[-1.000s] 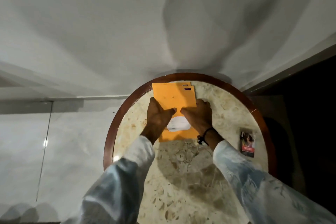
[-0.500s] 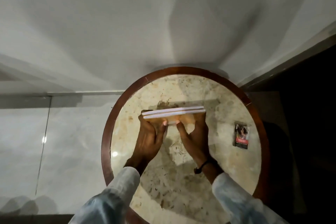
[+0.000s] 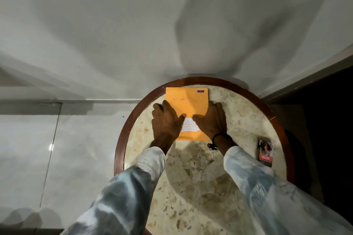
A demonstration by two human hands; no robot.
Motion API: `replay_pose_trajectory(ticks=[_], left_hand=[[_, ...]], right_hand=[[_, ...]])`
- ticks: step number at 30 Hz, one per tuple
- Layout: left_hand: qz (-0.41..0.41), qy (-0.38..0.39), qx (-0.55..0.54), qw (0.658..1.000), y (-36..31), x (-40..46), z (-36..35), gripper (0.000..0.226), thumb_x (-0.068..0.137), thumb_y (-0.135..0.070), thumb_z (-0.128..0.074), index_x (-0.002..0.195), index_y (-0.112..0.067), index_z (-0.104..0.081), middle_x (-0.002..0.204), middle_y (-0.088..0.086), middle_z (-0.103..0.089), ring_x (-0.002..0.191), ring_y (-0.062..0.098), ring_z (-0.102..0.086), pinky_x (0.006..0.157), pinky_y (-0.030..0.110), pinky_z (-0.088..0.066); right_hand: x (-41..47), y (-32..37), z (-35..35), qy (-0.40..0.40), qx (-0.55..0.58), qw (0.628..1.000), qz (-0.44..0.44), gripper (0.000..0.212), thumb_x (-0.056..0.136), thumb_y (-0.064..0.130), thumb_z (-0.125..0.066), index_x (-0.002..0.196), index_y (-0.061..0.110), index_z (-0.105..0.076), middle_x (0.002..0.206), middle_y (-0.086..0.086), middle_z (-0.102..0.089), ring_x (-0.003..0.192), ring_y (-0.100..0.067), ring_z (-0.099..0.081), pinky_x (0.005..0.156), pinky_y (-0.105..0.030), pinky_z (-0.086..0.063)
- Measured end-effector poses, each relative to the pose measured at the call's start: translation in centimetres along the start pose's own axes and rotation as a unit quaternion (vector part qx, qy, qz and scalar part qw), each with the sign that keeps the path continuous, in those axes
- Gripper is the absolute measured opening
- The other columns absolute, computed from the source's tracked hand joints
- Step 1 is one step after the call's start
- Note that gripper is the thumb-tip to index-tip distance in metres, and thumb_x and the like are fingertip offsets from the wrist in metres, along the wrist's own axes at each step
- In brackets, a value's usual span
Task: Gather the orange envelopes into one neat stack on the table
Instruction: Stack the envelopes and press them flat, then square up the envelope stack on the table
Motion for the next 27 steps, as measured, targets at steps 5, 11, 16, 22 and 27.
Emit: replay_pose_trajectory(ticks=[5,11,16,22,27], left_hand=[[-0.093,0.066,0.043,0.992,1.5,-2.0,-0.5,0.126,0.068,-0.051,-0.085,0.160,-0.006,-0.011,0.150,0.029,-0.033,0.129,0.046,-0.041,0.096,0.052,-0.048],[-0.138,0.088,0.116,0.980,2.3,-3.1,-1.0,0.117,0.070,-0.025,-0.087,0.161,-0.018,-0.015,0.158,0.027,-0.021,0.135,0.046,-0.034,0.100,0.053,-0.050],[-0.129,0.084,0.116,0.981,1.8,-1.5,-0.8,0.116,0.066,-0.019,-0.089,0.159,-0.017,-0.019,0.152,0.026,-0.027,0.132,0.046,-0.036,0.094,0.051,-0.054],[-0.103,0.114,0.128,0.980,1.3,-0.2,-0.8,0.127,0.062,-0.021,-0.091,0.160,-0.023,-0.010,0.157,0.023,-0.020,0.141,0.046,-0.029,0.100,0.051,-0.052],[-0.105,0.117,0.135,0.978,0.9,-0.6,-0.3,0.122,0.066,-0.019,-0.089,0.160,-0.021,-0.010,0.158,0.025,-0.018,0.140,0.046,-0.030,0.101,0.050,-0.051]], right_hand=[[-1.3,-0.8,0.2,0.098,-0.042,0.993,0.046,0.131,0.059,0.047,-0.092,0.156,0.008,-0.012,0.146,-0.017,-0.034,0.134,-0.038,-0.039,0.103,-0.050,-0.047],[-3.1,-2.1,-0.4,0.116,-0.209,0.961,0.141,0.121,0.068,0.028,-0.088,0.158,0.013,-0.007,0.160,-0.016,-0.016,0.144,-0.036,-0.025,0.105,-0.045,-0.049],[-1.9,-1.6,-0.3,0.084,-0.198,0.966,0.144,0.109,0.072,0.019,-0.084,0.157,0.014,-0.016,0.156,-0.014,-0.024,0.139,-0.035,-0.031,0.096,-0.040,-0.052],[-0.9,-1.3,-0.4,0.079,-0.213,0.964,0.139,0.112,0.068,0.022,-0.085,0.156,0.015,-0.016,0.153,-0.014,-0.026,0.133,-0.035,-0.037,0.089,-0.041,-0.054],[-0.9,-1.6,-0.4,0.069,-0.198,0.966,0.155,0.111,0.069,0.022,-0.084,0.156,0.015,-0.016,0.154,-0.013,-0.027,0.132,-0.034,-0.038,0.089,-0.041,-0.054]])
Point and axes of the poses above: each hand's wrist, its own x-axis towards the middle knuckle, its own z-axis out of the back of the hand, y = z × x, the point moved 2 cm from there along x, towards the middle knuckle
